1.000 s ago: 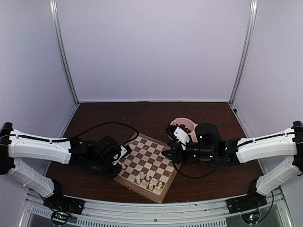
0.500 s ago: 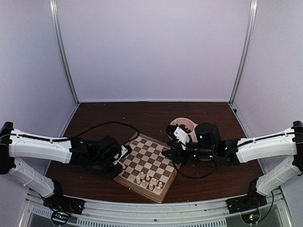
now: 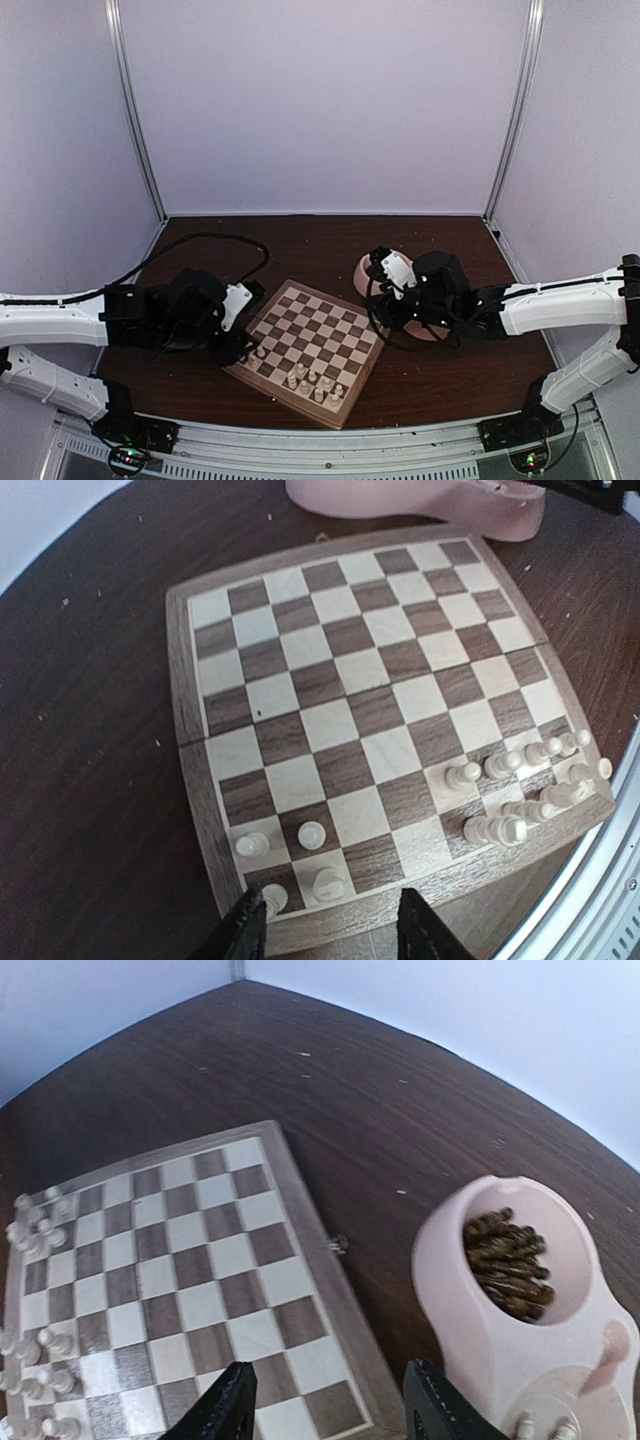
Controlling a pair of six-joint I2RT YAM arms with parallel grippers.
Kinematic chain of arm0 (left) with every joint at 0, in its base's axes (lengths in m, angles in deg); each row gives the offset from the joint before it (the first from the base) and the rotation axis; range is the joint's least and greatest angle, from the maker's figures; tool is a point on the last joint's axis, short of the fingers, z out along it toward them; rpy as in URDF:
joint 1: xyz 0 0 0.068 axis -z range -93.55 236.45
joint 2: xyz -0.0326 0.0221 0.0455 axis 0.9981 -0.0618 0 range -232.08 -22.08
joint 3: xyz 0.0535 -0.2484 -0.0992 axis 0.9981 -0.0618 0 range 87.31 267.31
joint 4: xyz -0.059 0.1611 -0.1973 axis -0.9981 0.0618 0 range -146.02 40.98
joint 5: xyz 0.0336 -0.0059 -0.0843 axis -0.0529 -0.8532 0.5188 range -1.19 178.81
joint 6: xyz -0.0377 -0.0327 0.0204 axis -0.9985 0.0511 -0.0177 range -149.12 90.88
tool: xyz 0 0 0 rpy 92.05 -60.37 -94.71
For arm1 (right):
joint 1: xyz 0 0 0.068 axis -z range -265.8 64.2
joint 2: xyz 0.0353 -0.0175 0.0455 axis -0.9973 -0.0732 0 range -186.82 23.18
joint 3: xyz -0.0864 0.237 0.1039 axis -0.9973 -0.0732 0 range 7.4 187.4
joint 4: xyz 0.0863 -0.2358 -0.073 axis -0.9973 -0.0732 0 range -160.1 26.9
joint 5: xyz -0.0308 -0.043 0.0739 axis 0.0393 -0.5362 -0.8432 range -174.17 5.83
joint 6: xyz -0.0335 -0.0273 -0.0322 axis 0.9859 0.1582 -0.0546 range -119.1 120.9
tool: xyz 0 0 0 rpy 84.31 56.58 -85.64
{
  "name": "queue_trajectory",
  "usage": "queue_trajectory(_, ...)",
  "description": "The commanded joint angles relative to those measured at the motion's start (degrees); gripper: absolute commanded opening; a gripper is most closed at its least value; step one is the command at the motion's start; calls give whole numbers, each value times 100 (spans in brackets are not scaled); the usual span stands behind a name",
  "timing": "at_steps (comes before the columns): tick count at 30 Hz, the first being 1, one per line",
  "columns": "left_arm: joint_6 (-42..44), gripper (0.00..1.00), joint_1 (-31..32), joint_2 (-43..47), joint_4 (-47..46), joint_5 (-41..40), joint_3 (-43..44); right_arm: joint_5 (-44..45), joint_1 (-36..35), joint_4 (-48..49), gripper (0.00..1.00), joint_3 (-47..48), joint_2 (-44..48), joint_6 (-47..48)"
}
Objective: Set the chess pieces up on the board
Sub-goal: Place the knight at b1.
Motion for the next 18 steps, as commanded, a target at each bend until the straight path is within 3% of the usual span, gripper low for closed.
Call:
queue_trajectory(1, 4, 52, 25, 334, -423, -319, 447, 1111, 463, -805, 53, 280, -38, -919)
queue_trajectory(4, 49, 61, -36, 240, -653, -962, 724, 1172, 895, -1021, 52, 284, -114, -1380)
queue_trajectory(12, 576, 64, -342, -5, -2452, -1408, -49, 1336, 1316, -1476, 50, 416, -342, -1907)
queue_trajectory(18, 696, 65, -344, 238, -2309, -1844, -463, 1919, 1432, -1936, 46, 563, -560, -2525)
